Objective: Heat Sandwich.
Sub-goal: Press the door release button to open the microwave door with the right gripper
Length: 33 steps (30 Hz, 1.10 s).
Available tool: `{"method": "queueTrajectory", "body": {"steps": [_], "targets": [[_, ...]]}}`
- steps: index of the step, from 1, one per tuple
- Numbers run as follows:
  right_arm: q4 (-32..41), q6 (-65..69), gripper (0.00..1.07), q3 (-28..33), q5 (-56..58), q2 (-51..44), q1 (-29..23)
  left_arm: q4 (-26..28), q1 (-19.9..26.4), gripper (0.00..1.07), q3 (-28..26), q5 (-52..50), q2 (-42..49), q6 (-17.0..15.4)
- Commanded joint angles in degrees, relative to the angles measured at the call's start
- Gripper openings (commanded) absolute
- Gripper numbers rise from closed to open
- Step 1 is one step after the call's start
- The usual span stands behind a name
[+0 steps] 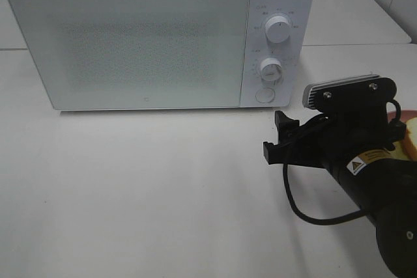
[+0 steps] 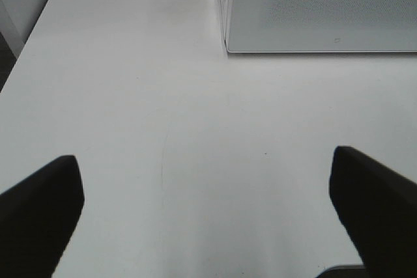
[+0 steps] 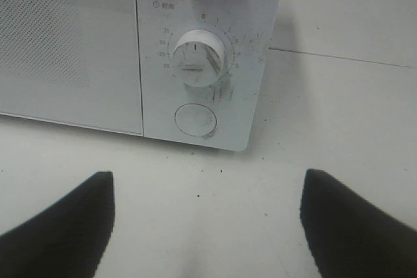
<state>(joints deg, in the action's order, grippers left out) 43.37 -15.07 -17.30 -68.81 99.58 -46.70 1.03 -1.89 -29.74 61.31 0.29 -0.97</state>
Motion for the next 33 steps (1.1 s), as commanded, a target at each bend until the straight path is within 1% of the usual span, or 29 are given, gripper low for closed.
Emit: {"method": "queueTrajectory", "body": {"steps": [1, 6, 7, 8, 10, 12, 13, 15, 16, 17, 18, 20, 21, 22, 23, 24, 25, 26, 27, 30, 32, 33], "targets": [[0.0, -0.52, 0.76, -0.34, -6.19, -0.11, -0.29, -0.06, -0.06, 0.98, 0.11, 0.0, 0.92, -0.11], [0.0, 2.35, 0.76, -0.34, -6.19, -0.11, -0.29, -0.06, -0.06, 0.98, 0.11, 0.0, 0.92, -0.11], [0.0, 5.9, 0.76, -0.34, -6.19, -0.11, -0.29, -0.06, -0.06, 0.98, 0.11, 0.0, 0.92, -0.11], [0.0, 5.9, 0.76, -0.34, -6.19, -0.11, -0.29, -0.06, -0.06, 0.98, 0.11, 0.0, 0.92, -0.11], [0.0, 10.2, 0.76, -0.34, -6.19, -0.11, -0.29, -0.06, -0.06, 0.98, 0.11, 0.0, 0.92, -0.11], [-0.06, 18.28, 0.76, -0.34, -6.19, -0.11, -0.29, -0.06, -0.06, 0.98, 0.11, 0.0, 0.92, -0.11], [-0.06, 18.28, 0.76, -0.34, -6.19, -0.11, -0.29, -0.06, -0.06, 0.98, 0.11, 0.0, 0.92, -0.11], [-0.06, 25.21, 0.76, -0.34, -6.13, -0.11, -0.29, -0.06, -0.06, 0.98, 0.11, 0.0, 0.92, -0.11], [-0.06, 32.72, 0.75, -0.34, -6.13, -0.11, -0.29, -0.06, -0.06, 0.98, 0.11, 0.0, 0.92, -0.11], [-0.06, 35.81, 0.75, -0.34, -6.13, -0.11, -0.29, -0.06, -0.06, 0.98, 0.11, 0.0, 0.92, -0.11], [-0.06, 35.81, 0.75, -0.34, -6.13, -0.11, -0.29, -0.06, -0.06, 0.98, 0.11, 0.0, 0.92, -0.11], [-0.06, 43.09, 0.74, -0.34, -6.07, -0.11, -0.29, -0.06, -0.06, 0.98, 0.11, 0.0, 0.92, -0.11], [-0.06, 50.82, 0.73, -0.34, -6.07, -0.11, -0.29, -0.06, -0.06, 0.98, 0.11, 0.0, 0.92, -0.11], [-0.06, 54.43, 0.72, -0.34, -6.07, -0.11, -0.29, -0.06, -0.06, 0.98, 0.11, 0.0, 0.92, -0.11], [-0.06, 54.43, 0.72, -0.34, -6.07, -0.11, -0.29, -0.06, -0.06, 0.98, 0.11, 0.0, 0.92, -0.11], [-0.06, 58.04, 0.71, -0.34, -6.07, -0.11, -0.29, -0.06, -0.06, 0.98, 0.11, 0.0, 0.92, -0.11], [-0.06, 64.4, 0.69, -0.34, -6.07, -0.11, -0.29, -0.06, -0.06, 0.98, 0.11, 0.0, 0.92, -0.11], [-0.06, 67.21, 0.68, -0.34, -6.07, -0.11, -0.29, -0.06, -0.06, 0.98, 0.11, 0.0, 0.92, -0.11], [-0.06, 67.21, 0.68, -0.34, -6.07, -0.11, -0.29, -0.06, -0.06, 0.98, 0.11, 0.0, 0.92, -0.11], [-0.06, 79.47, 0.62, -0.34, -6.07, -0.11, -0.29, -0.06, -0.06, 0.98, 0.11, 0.0, 0.92, -0.11], [-0.06, 82.05, 0.6, -0.34, -5.79, -0.11, -0.29, -0.06, -0.06, 0.98, 0.11, 0.0, 0.92, -0.11], [-0.06, 84.17, 0.57, -0.34, -5.27, -0.11, -0.29, -0.06, -0.06, 0.98, 0.11, 0.0, 0.92, -0.11]]}}
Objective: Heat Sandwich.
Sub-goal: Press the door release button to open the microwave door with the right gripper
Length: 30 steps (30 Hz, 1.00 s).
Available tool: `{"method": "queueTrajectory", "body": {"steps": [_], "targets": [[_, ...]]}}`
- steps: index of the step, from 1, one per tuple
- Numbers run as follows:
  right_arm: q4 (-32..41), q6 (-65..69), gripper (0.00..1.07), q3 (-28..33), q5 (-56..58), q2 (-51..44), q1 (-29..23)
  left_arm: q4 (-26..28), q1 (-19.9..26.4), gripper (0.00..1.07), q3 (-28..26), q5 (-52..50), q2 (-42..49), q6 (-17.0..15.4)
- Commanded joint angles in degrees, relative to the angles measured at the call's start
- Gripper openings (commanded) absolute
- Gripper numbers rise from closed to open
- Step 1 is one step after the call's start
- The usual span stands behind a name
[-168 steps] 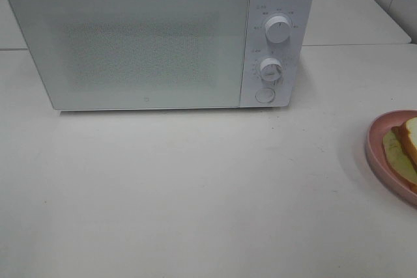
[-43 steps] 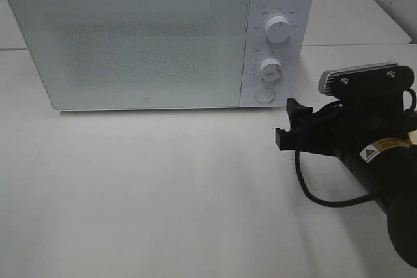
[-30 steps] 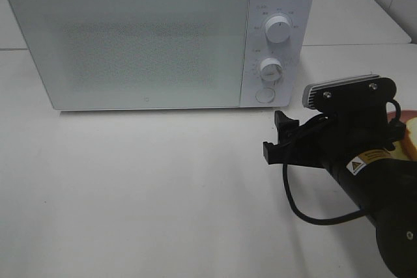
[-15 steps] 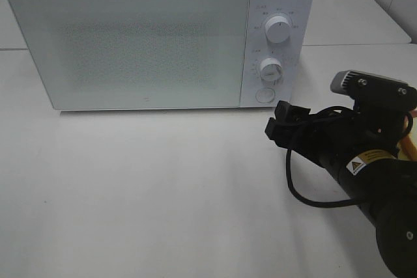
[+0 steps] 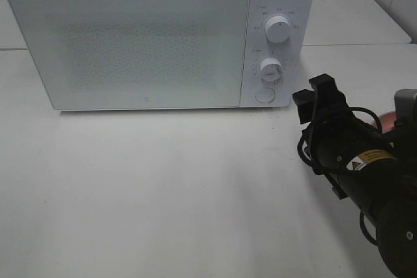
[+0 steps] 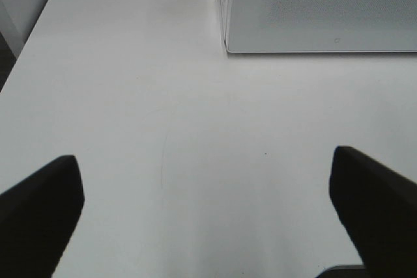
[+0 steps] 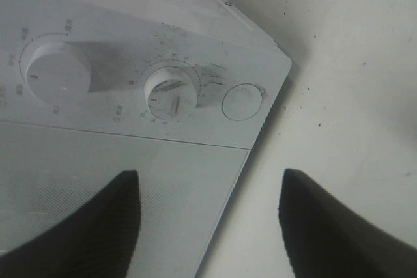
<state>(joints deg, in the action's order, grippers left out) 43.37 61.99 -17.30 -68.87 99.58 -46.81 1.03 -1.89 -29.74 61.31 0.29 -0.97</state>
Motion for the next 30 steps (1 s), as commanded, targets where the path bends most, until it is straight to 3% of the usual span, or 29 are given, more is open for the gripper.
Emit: {"method": "queueTrajectory", "body": {"steps": [1, 5, 6, 8, 9, 10, 22, 30], "targets": [[0.0, 9.63, 0.5, -0.34, -3.5, -0.11, -0.17, -0.06, -0.06, 0.98, 0.11, 0.0, 0.92, -0.11], [0.17, 11.34, 0.35, -0.34, 0.06, -0.11, -0.17, -0.06, -0.06, 0.98, 0.11, 0.0, 0.92, -0.11], [0.17, 12.32, 0.23, -0.34, 1.78, -0.11, 0.17, -0.06, -0.06, 0.98, 0.11, 0.0, 0.92, -0.11], [0.23, 13.18, 0.08, -0.34, 2.46, -0.11, 0.17, -0.06, -0.06, 0.98, 0.11, 0.0, 0.92, -0.11], [0.23, 13.18, 0.08, -0.34, 2.46, -0.11, 0.17, -0.06, -0.06, 0.98, 0.11, 0.0, 0.92, -0.11], [0.29, 13.75, 0.0, -0.34, 2.46, -0.11, 0.17, -0.06, -0.06, 0.98, 0.11, 0.0, 0.92, -0.11], [4.24, 14.27, 0.0, -1.03, 3.44, -0.11, 0.17, -0.06, -0.06, 0.98, 0.11, 0.0, 0.92, -0.11], [0.57, 11.86, 0.0, -5.67, 8.25, -0.11, 6.53, -0.06, -0.06, 0.98, 0.11, 0.0, 0.92, -0.11]]}}
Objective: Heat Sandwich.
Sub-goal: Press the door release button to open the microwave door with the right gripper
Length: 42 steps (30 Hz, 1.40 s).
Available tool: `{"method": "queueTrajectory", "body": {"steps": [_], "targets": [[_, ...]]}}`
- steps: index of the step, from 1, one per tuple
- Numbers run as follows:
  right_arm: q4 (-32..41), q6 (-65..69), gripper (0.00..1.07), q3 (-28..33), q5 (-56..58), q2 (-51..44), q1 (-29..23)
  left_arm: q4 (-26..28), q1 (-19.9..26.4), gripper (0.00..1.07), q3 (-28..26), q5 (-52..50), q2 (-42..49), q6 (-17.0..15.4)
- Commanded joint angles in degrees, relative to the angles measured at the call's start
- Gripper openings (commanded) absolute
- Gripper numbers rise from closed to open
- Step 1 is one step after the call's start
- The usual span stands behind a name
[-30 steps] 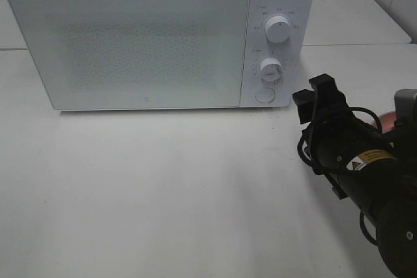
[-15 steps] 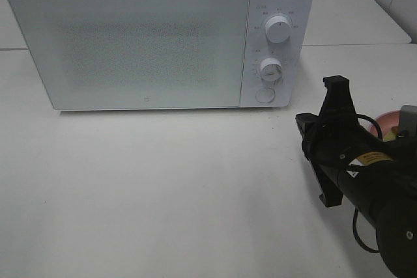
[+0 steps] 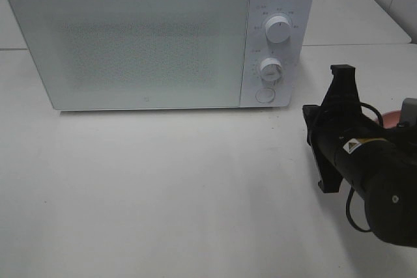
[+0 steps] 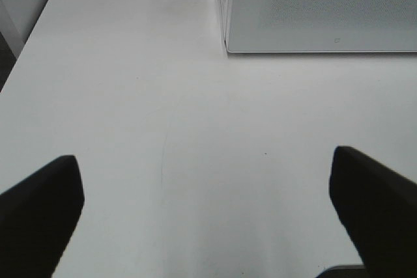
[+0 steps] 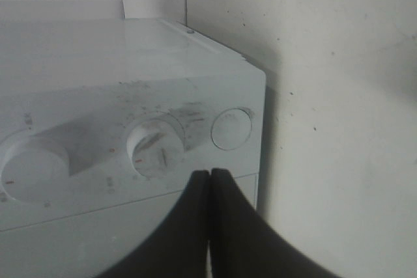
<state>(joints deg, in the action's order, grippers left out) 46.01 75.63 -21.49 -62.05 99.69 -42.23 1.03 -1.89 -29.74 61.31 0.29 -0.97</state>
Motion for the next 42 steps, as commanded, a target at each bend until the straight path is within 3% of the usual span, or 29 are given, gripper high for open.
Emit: {"method": "queueTrajectory", "body": {"steps": [1, 7, 11, 42], "targets": [[-2.69, -2.01, 0.0, -2.12, 2.41, -0.23, 2.69, -0.06, -0.06, 0.98, 0.11, 0.0, 0.92, -0.11], [-5.1, -2.52, 0.0, -4.58, 6.25, 0.74, 5.16, -0.06, -0.06, 0.98, 0.11, 0.0, 0.92, -0.11], [-7.73, 0.17, 0.0, -8.88, 6.53, 6.76, 5.61, -0.06, -0.06, 0.98, 0.11, 0.0, 0.92, -0.11], [-11.57, 2.69, 0.0, -26.53, 12.15, 22.4, 10.94, -0.06, -0.06, 0.98, 0.11, 0.0, 0.92, -0.11]]}}
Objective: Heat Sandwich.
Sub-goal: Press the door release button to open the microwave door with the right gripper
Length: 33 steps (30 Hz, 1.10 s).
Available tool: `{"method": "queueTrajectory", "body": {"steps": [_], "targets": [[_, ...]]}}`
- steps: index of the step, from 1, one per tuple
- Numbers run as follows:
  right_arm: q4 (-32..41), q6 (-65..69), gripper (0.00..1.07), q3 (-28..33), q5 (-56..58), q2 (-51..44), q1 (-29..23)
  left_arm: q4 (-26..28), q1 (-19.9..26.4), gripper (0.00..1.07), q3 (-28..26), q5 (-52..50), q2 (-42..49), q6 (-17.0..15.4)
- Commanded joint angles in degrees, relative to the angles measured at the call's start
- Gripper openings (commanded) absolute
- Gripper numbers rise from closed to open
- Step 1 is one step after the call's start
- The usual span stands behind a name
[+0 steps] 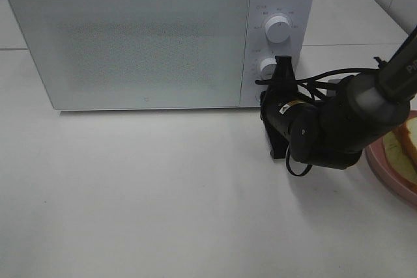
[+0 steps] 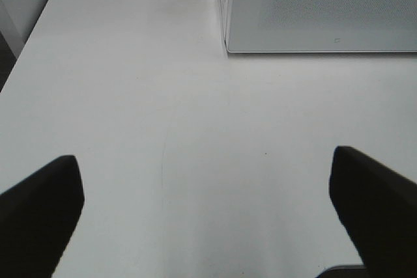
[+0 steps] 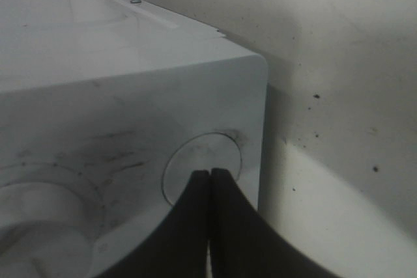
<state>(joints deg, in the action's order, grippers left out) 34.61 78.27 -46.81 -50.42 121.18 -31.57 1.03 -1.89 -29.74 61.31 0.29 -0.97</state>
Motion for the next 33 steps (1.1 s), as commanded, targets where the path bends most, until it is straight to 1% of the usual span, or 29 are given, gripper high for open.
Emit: {"method": "queueTrajectory", "body": {"steps": [1, 5, 8, 18, 20, 22, 25, 33], "targets": [[0.17, 0.06, 0.0, -1.49, 0.52, 1.26, 0.29, -0.06, -0.06, 0.98, 0.11, 0.0, 0.92, -0.11], [2.75, -0.74, 0.0, -1.78, -1.72, 2.12, 0.29, -0.06, -0.06, 0.98, 0.11, 0.0, 0.92, -0.11], [2.86, -1.6, 0.0, -2.18, -2.23, 2.12, 0.34, -0.06, -0.06, 0.98, 0.11, 0.0, 0.92, -0.11], [1.78, -2.41, 0.0, -3.44, -4.64, 2.12, 0.97, -0.06, -0.06, 0.98, 0.11, 0.0, 0.92, -0.11], [-0.4, -1.43, 0.0, -3.44, -8.19, 2.06, 0.97, -0.06, -0.06, 0.98, 0.11, 0.0, 0.92, -0.11], [-0.8, -1.26, 0.0, -3.44, -10.2, 1.72, 0.97, -0.06, -0.06, 0.98, 0.11, 0.0, 0.92, -0.11], [-0.8, -1.26, 0.0, -3.44, -10.31, 1.38, 0.97, -0.06, -0.06, 0.98, 0.11, 0.0, 0.92, -0.11], [-1.6, -1.03, 0.0, -5.84, -12.72, 1.43, 0.97, -0.06, -0.06, 0.98, 0.11, 0.0, 0.92, -0.11]]}}
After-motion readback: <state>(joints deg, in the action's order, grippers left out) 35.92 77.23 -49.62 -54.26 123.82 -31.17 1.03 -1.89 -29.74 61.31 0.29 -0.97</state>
